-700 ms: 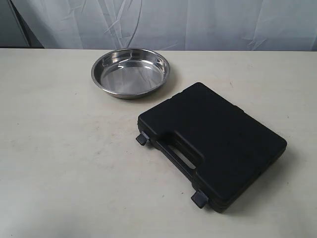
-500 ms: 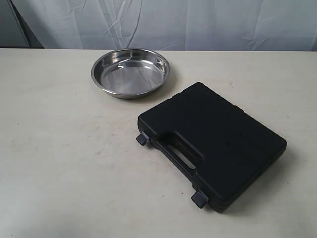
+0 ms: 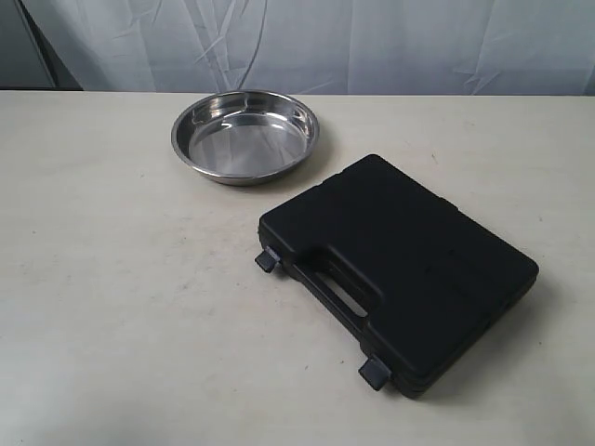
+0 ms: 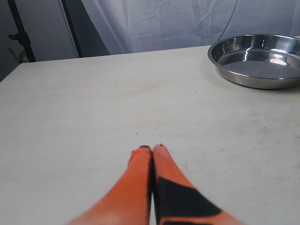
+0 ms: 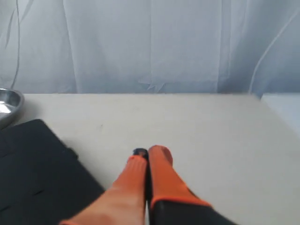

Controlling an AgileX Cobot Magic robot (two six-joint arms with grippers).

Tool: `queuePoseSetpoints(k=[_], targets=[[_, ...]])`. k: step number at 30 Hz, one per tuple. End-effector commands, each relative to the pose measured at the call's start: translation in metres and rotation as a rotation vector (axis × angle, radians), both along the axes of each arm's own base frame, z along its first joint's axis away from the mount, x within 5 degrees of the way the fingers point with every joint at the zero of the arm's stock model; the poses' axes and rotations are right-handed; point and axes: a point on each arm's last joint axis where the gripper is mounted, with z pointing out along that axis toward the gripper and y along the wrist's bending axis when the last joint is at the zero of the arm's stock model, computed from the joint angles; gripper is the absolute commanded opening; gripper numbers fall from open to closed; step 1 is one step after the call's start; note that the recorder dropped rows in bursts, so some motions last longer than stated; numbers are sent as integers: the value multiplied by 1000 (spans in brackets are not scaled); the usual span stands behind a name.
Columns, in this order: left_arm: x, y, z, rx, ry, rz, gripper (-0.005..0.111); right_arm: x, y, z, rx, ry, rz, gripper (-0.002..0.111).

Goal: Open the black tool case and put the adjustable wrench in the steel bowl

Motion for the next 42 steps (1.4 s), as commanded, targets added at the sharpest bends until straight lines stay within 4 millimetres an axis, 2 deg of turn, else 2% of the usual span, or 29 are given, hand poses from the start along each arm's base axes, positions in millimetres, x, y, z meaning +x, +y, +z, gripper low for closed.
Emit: queuePoseSetpoints(k=[1, 4, 8, 12, 14, 16, 18, 19, 20, 21, 23, 24, 26, 28, 29, 30, 32, 34, 35, 38, 40, 42], targets=[[0, 0, 2, 2, -15, 1, 0, -1, 4, 25, -100, -276, 41, -1], [0, 0, 2, 2, -15, 1, 0, -7, 4, 46, 340, -527, 91, -1], [0, 0, 2, 2, -15, 1, 0, -19, -5, 65, 584, -800, 96, -1], [0, 0, 2, 2, -15, 1, 0, -20, -26, 59, 988, -855, -41, -1], [0, 0, 2, 2, -15, 1, 0, -20, -31, 55, 1118, -864, -90, -1], [0, 0, 2, 2, -15, 1, 0, -22, -33, 57, 1096, -896, -97, -1], [0, 0, 2, 2, -15, 1, 0, -23, -30, 83, 995, -919, -68, -1], [0, 0, 2, 2, -15, 1, 0, -21, -27, 107, 919, -932, -34, -1], [0, 0, 2, 2, -15, 1, 0, -20, -24, 117, 854, -933, -11, -1], [0, 0, 2, 2, -15, 1, 0, -10, -17, 142, 710, -915, 29, -1], [0, 0, 2, 2, -15, 1, 0, 23, -4, 173, 465, -747, 87, -1], [0, 0, 2, 2, -15, 1, 0, 53, 3, 183, 306, -554, 100, -1], [0, 0, 2, 2, -15, 1, 0, 115, 6, 194, 220, -167, 56, -1], [0, 0, 2, 2, -15, 1, 0, 178, 14, 180, 133, 213, -11, -1], [0, 0, 2, 2, -15, 1, 0, 206, 29, 166, 53, 408, 29, -1], [0, 0, 2, 2, -15, 1, 0, 235, 53, 143, -27, 608, 137, -1], [0, 0, 2, 2, -15, 1, 0, 262, 94, 114, -75, 838, 355, -1], [0, 0, 2, 2, -15, 1, 0, 275, 130, 94, -59, 1008, 539, -1], [0, 0, 2, 2, -15, 1, 0, 282, 150, 76, -64, 1121, 626, -1], [0, 0, 2, 2, -15, 1, 0, 292, 188, 36, -136, 1312, 717, -1], [0, 0, 2, 2, -15, 1, 0, 293, 205, 13, -214, 1383, 740, 3], [0, 0, 2, 2, -15, 1, 0, 292, 219, -4, -272, 1421, 756, 14]])
